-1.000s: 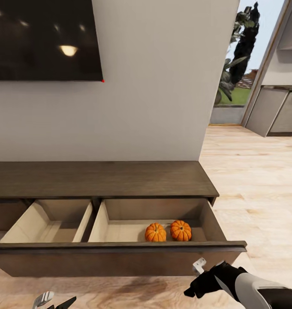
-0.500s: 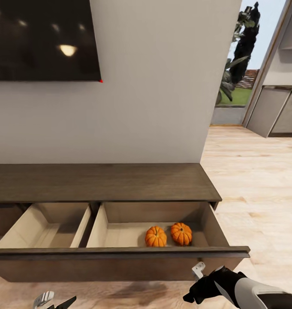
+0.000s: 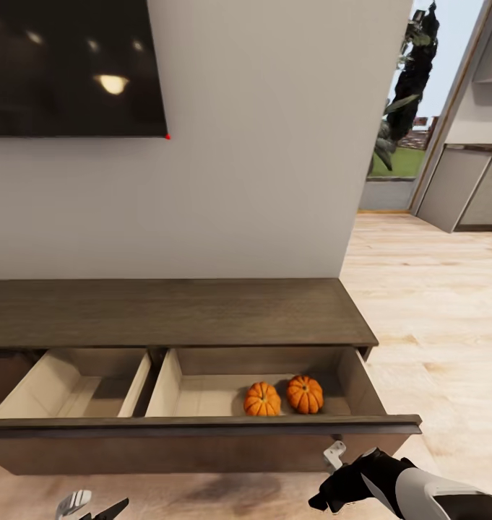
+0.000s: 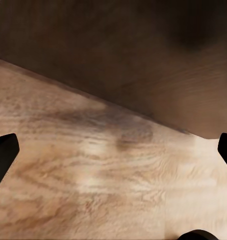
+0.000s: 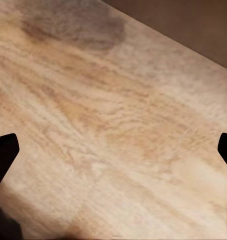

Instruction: Place each of the two pumpkins and all three candles from the living room inside a cabinet in the living room (use any cabinet), then make sure every cabinet is closed, and position the cauldron so it is next to a table in the living room.

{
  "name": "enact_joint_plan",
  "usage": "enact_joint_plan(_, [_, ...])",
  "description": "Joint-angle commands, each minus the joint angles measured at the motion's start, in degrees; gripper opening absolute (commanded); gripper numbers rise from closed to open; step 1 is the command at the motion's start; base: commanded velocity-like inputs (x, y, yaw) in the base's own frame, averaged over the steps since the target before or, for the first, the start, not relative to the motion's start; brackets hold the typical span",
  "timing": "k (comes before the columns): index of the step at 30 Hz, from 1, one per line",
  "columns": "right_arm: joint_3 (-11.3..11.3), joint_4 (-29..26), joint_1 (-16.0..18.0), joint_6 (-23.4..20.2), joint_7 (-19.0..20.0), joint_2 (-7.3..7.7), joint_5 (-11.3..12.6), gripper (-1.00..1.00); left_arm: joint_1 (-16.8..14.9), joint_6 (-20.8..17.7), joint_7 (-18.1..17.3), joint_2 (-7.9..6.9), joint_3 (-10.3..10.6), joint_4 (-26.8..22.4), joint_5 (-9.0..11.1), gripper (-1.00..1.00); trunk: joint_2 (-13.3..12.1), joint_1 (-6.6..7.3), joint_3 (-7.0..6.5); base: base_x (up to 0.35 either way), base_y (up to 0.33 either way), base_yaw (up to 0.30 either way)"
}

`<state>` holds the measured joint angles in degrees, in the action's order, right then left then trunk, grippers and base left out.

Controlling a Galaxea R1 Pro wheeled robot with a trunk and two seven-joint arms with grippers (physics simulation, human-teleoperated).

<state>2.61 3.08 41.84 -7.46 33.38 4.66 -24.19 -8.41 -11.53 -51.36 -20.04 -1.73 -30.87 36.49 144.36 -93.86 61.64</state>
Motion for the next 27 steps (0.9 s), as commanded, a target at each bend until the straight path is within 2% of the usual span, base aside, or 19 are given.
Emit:
enact_joint_plan(1, [-0.06,-0.01,0.09,-0.19,0.19,0.00,0.54,1.00,-0.02,-0.60,-0.17,0.00,-0.03,0.02,0.42,1.00,0.02,-0.01,0.04,0.240,0.000,0.000])
enact_joint_plan(27, [-0.06,-0.01,0.05,-0.19,0.19,0.00,0.54,1.00,-0.02,-0.60,-0.15,0.00,-0.07,0.03,0.42,1.00,0.02,-0.01,0.04,0.120,0.000,0.000])
